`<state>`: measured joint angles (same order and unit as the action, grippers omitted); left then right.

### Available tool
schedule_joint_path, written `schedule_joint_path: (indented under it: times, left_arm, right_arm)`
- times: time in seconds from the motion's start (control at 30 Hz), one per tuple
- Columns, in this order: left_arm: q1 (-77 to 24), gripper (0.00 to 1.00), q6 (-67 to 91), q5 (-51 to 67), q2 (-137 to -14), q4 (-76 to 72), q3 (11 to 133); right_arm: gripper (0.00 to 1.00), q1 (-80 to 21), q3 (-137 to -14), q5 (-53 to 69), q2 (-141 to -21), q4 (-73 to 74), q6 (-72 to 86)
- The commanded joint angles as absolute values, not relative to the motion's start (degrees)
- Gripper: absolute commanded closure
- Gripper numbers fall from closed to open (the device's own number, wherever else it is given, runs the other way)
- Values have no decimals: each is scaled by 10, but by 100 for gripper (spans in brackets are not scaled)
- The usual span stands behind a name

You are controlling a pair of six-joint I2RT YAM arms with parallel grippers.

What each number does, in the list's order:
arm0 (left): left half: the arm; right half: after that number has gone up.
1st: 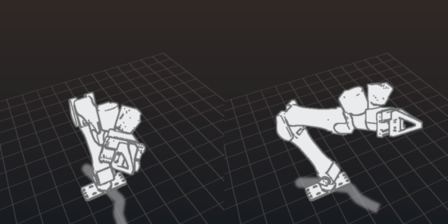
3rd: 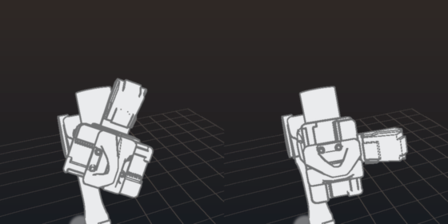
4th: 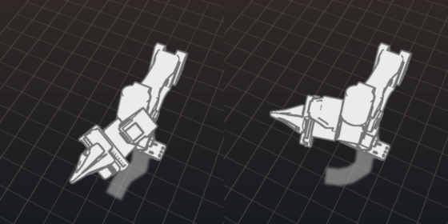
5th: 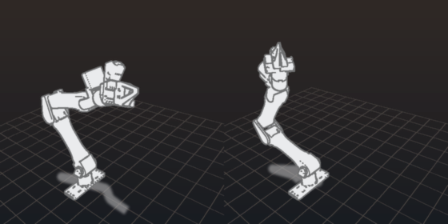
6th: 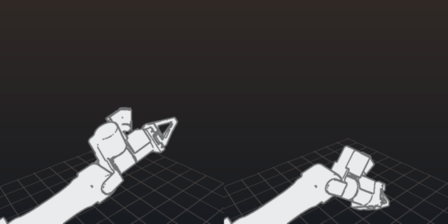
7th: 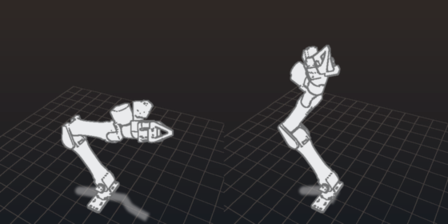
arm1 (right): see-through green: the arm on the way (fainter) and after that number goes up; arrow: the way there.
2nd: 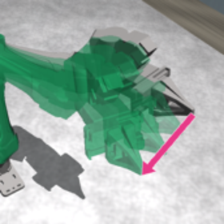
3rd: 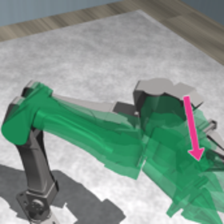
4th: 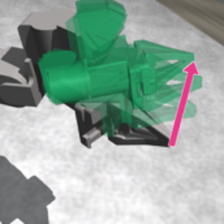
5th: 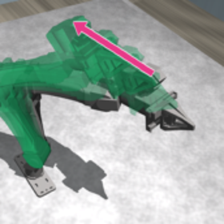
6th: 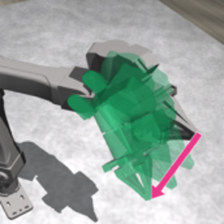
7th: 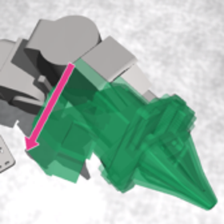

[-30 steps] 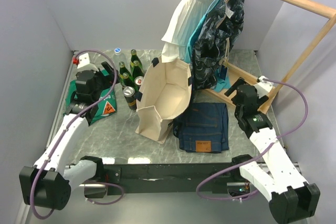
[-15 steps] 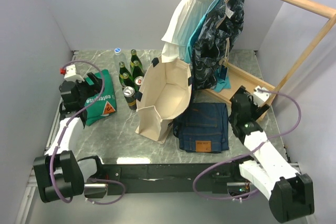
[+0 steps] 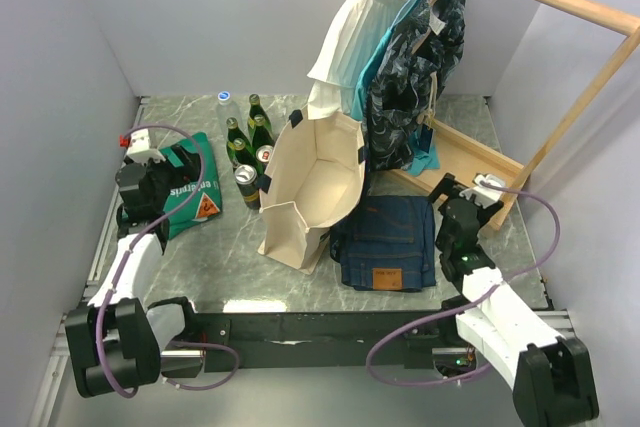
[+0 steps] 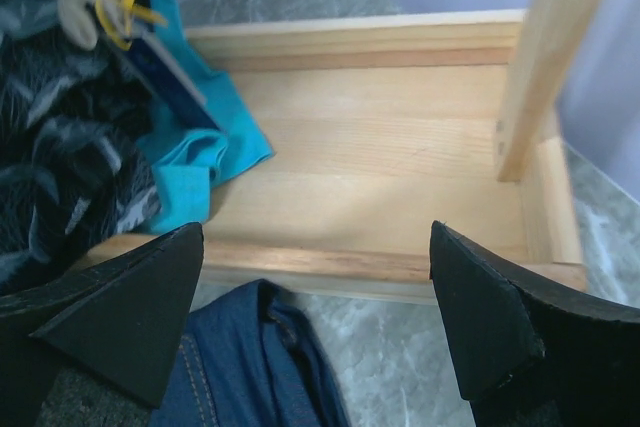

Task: Take the beverage out of the canvas bag
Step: Reset both arms

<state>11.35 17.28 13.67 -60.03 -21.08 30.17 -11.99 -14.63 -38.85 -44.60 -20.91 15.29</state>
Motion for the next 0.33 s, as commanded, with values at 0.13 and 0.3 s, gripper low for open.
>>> schedule_joint_path:
  times: [0.13,0.3]
  left_arm:
    - [108,4,163,119,-588,-258,289]
    - [108,4,184,70,-577,-266,278]
  right_arm:
    - [0,-119,-149,-366,-527,-300,128]
    - [0,-119,-104,-347,-502,-390,129]
